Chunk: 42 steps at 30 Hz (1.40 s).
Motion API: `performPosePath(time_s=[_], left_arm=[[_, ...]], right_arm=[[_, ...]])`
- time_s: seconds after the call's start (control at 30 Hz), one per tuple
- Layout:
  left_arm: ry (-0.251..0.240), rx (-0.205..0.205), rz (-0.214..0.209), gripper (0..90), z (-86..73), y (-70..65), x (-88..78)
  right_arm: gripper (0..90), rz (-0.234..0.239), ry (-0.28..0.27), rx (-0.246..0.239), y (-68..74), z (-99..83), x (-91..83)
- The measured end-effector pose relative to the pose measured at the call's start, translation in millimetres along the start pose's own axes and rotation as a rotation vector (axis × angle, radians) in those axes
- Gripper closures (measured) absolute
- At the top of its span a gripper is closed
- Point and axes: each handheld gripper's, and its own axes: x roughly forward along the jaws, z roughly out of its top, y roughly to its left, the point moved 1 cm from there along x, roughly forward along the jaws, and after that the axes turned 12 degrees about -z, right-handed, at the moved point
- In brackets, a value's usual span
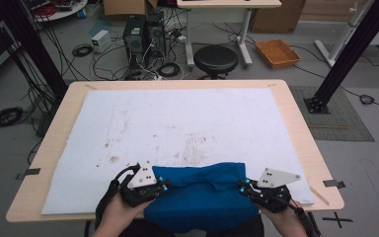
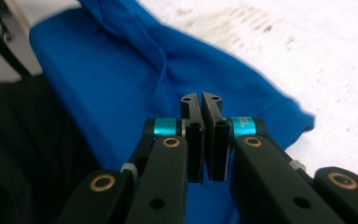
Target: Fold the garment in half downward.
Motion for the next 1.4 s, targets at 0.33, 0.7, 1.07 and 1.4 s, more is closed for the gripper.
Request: performPosePath(time_s=[0.33,0.7,1.07,1.4], left_arm=[[-0.012,-0.027,-0.016,87.7,2.7,9.1,5.2],[-0.034,-0.030,-0.028,87.7,1.2,9.2,-2.2],[0.022,0.014,-0.078,87.6,-21.1,-15.4,-1.2],[0.059,0.053,-0.107,66.5,-29.8,-31.5,2.9]], right_arm=[[71.2,0.048,0.084,-0.049,19.3,7.3,44.5],[86.6,0.069,0.095,-0.081,19.7,10.6,44.8],[86.5,0.119,0.085,-0.109,37.2,-5.2,-3.7],[79.1,0.115,0.096,-0.110,37.6,-11.2,-12.0]])
